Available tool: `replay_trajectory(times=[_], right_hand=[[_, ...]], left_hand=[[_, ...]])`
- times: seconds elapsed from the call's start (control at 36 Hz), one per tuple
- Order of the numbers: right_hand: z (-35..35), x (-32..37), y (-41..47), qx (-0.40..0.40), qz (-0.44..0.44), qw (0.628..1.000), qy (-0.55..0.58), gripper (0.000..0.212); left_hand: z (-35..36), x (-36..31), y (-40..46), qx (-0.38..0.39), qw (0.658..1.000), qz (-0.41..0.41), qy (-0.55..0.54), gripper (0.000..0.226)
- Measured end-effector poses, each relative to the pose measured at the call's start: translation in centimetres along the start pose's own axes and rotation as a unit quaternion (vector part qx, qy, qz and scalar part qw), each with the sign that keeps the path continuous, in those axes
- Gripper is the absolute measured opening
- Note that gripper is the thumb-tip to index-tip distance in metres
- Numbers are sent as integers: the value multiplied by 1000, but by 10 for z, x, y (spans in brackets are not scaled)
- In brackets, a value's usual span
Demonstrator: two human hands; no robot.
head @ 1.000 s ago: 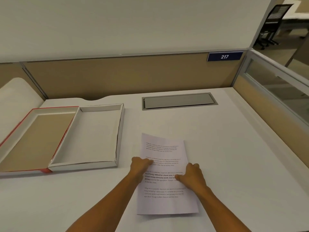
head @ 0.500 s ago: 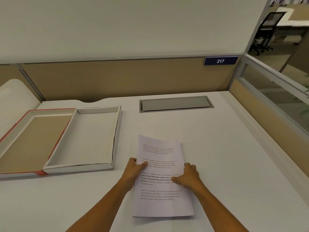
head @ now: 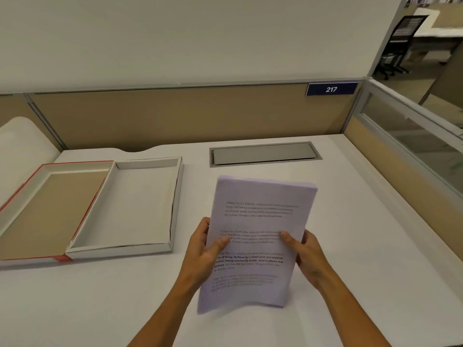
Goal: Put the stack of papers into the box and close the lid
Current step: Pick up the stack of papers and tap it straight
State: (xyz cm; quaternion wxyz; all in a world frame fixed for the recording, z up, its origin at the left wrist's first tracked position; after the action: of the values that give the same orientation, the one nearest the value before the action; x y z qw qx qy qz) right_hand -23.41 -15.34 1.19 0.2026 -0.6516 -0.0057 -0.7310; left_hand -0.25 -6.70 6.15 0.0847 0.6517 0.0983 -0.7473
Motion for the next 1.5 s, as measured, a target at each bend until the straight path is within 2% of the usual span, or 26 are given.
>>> replay_trajectory(times=[0.11, 0.17, 0.25, 0.42, 0.53, 0.67, 0.86, 1.19, 1.33, 1.42, 1.5], right_hand=[[8, 27, -17, -87, -83, 992, -43, 35], [15, 34, -25, -108, -112, 987, -49, 32], [23, 39, -33, -113, -138, 983, -52, 32], [30, 29, -38, -111, -132, 983, -69, 23], [34, 28, -38, -107, -132, 982, -81, 27], [32, 25, -38, -87, -136, 983, -91, 32], [28, 38, -35, -84, -158, 978, -105, 27], [28, 47, -40, -101, -184, 974, -88, 29], [28, 26, -37, -94, -156, 977, -110, 26], [25, 4, -34, -91, -128, 980, -120, 35], [22, -10, -32, -89, -112, 981, -134, 33]], left_hand=[[4, -12, -6, -29, 997, 58, 31, 25], [5, -13, -9, -45, 996, 80, 22, 27], [2, -12, -15, -63, 992, 109, 14, 36], [-9, 4, -17, -94, 989, 101, 47, 42], [-17, 21, -13, -85, 991, 70, 82, 52], [-25, 30, -8, -76, 992, 28, 93, 47], [-28, -9, 3, -87, 992, 72, 48, 43], [-18, -28, -10, -103, 985, 139, 11, 41], [-20, -8, -12, -114, 989, 96, 8, 39], [-21, 10, -15, -123, 989, 76, 12, 42], [-21, 20, -17, -125, 990, 67, 20, 37]])
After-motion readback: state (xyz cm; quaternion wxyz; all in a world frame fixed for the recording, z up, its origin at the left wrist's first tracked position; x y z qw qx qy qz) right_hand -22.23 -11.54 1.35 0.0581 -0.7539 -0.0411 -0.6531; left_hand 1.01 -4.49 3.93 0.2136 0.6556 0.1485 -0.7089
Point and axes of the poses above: each hand's wrist, its own y-axis towards the middle knuckle, its own z-axis out of the palm, x = y × z, the point moved 9 cm from there along y, towards the middle knuckle, and after that the axes turned 7 degrees about -y, right-handed, at the moved point
